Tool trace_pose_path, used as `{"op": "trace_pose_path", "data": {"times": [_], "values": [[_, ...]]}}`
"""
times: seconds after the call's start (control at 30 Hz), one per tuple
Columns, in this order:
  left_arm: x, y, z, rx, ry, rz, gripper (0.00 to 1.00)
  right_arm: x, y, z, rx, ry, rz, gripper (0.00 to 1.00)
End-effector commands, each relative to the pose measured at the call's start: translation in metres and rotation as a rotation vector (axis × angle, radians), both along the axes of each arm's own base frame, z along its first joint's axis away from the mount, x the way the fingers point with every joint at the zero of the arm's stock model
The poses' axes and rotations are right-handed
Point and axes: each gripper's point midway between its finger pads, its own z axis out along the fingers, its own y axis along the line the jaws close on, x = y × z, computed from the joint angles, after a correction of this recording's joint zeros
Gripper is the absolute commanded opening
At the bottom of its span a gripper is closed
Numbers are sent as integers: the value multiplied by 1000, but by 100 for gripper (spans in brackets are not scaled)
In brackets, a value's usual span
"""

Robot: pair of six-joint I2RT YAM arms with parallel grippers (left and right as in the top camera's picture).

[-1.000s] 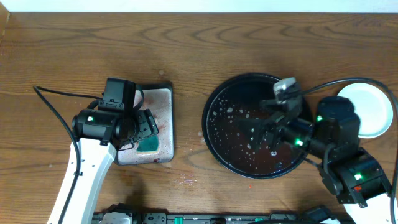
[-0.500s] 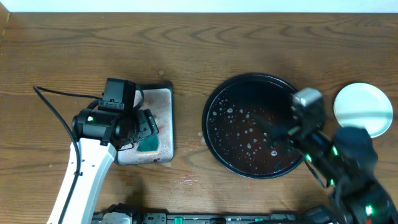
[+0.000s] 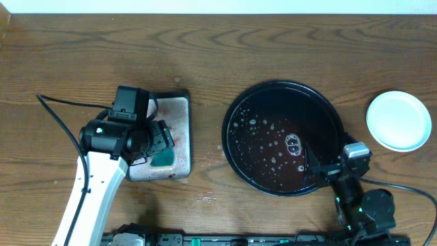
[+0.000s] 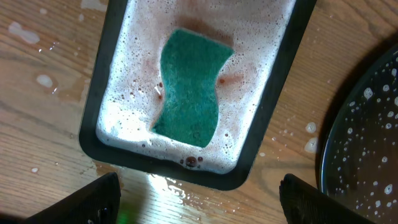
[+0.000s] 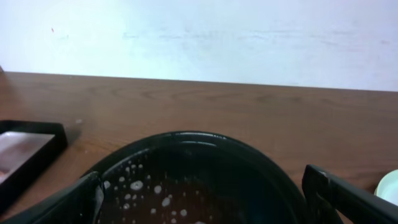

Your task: Clean dirty plates on tray and stack at the side

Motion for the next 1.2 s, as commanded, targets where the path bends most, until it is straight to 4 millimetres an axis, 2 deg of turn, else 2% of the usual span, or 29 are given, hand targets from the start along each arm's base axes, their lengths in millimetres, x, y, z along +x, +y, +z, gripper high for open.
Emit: {"op": "trace_pose_path", "data": {"times": [0.0, 0.17, 0.33, 0.5, 1.07, 1.17], "values": [[0, 1, 0, 5, 1, -7, 82, 2, -9, -8, -6, -43, -47, 99], [0, 1, 0, 5, 1, -7, 82, 7, -11, -15, 17, -133, -63, 99], [0, 1, 0, 5, 1, -7, 82, 7, -13, -18, 12, -120, -71, 99], [0, 1, 0, 5, 1, -7, 82, 6, -13, -39, -8, -37, -69, 99], [0, 1, 0, 5, 0, -7, 82, 6, -13, -40, -9, -33, -70, 99], [-6, 3, 10, 11, -45, -12, 82, 6, -13, -40, -9, -33, -70, 99]]}}
